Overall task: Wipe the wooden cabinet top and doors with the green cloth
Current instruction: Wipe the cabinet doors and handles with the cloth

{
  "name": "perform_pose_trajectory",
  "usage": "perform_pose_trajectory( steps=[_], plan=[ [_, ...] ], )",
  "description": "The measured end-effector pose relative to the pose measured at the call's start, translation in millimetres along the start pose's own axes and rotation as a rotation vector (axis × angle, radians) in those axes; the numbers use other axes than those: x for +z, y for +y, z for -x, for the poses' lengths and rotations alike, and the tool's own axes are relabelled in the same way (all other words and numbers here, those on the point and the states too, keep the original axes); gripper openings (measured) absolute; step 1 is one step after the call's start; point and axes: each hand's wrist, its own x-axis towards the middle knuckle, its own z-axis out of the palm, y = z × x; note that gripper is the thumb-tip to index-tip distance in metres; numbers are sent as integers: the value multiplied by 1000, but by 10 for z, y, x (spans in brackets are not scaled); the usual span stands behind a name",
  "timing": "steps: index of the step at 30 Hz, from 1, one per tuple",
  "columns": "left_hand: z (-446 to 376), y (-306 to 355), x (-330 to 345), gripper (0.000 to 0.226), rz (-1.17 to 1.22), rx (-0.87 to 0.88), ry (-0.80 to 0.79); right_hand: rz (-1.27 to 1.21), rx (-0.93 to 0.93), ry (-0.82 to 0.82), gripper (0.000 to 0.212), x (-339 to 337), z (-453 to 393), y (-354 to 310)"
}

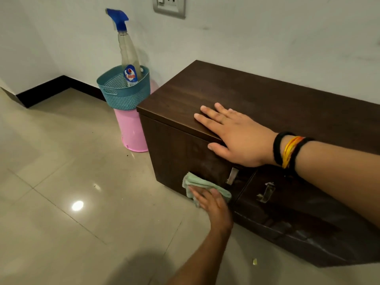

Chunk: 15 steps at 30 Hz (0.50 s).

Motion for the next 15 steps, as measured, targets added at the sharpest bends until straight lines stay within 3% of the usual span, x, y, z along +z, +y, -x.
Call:
perform_pose_trajectory(
  steps=[2,4,5,8,10,12,15],
  plan=[
    [7,-65,-74,72,-124,227,-50,-7,-4,-7,72,-4,-15,24],
    [-335,-1,-160,75,-183,361,54,-15,-5,-15,72,-14,-25,43],
    [-493,47,-194,78,-174,339,110,-20,-5,-22,73,-10,-23,42],
    [-651,-74,-172,87,-20,58,219,-26,-5,-21,73,8,-24,29],
    [-314,-294,-58,84,22,-48,101,-25,-2,-17,72,10,-17,28],
    [137,-443,70,70,-21,-32,-92,-20,-1,-8,72,13,-12,32],
    [428,-397,244,74,29,-23,-185,-22,-12,4,72,12,-20,43]
  ],
)
